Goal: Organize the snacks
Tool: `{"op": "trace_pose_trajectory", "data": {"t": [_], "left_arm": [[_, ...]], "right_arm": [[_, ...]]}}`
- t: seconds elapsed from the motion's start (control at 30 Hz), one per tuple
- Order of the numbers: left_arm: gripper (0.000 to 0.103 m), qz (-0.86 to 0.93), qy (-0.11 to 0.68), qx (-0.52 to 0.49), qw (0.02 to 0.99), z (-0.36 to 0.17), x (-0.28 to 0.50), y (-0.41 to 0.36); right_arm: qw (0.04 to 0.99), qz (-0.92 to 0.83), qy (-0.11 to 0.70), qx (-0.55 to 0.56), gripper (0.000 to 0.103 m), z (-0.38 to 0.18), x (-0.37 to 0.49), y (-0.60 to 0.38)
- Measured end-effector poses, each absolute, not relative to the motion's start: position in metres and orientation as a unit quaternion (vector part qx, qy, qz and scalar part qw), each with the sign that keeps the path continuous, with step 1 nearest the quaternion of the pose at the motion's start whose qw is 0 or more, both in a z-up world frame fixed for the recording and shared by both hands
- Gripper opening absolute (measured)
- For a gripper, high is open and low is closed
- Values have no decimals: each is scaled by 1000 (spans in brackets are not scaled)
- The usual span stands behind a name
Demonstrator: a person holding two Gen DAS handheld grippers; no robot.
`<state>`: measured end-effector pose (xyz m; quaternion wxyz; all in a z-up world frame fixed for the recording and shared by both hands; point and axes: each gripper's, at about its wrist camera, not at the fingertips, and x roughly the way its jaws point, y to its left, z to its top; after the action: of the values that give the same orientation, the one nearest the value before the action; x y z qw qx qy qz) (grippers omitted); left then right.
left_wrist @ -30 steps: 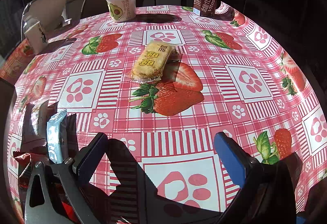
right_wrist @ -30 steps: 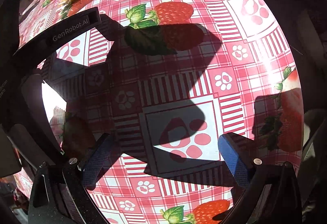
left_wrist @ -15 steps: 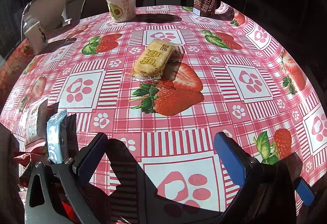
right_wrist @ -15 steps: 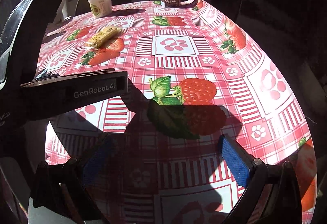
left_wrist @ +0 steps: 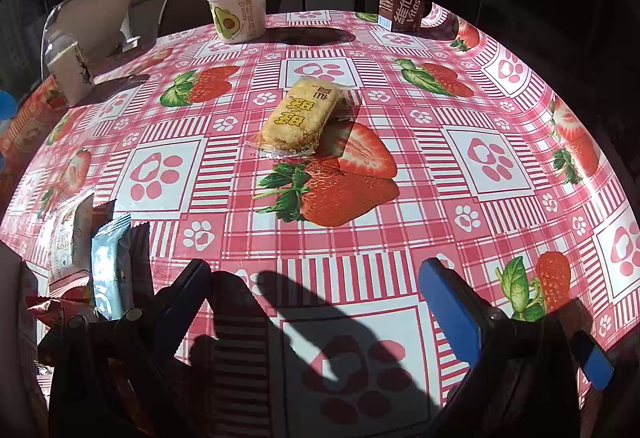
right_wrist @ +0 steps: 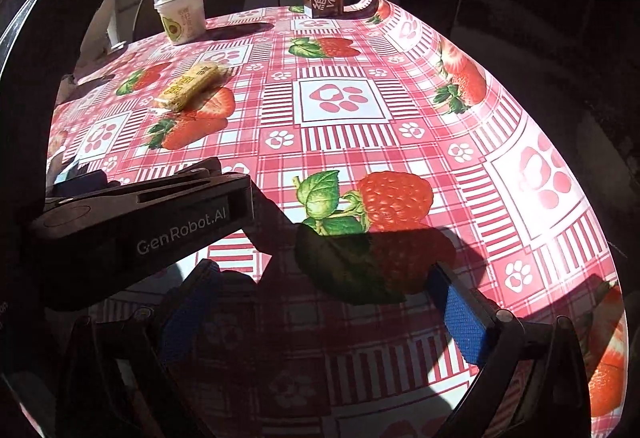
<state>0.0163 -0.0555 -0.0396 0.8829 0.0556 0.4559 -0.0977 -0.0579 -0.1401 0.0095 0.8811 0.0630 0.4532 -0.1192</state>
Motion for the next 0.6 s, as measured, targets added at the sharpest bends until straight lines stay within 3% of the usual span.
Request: {"op": "trace_pose_trajectory", "data": {"t": [0.6], "left_arm": [[103, -97, 456, 56, 883, -40, 17, -55]], "right_arm": [[882, -119, 452, 62, 103, 11, -58, -139]]}}
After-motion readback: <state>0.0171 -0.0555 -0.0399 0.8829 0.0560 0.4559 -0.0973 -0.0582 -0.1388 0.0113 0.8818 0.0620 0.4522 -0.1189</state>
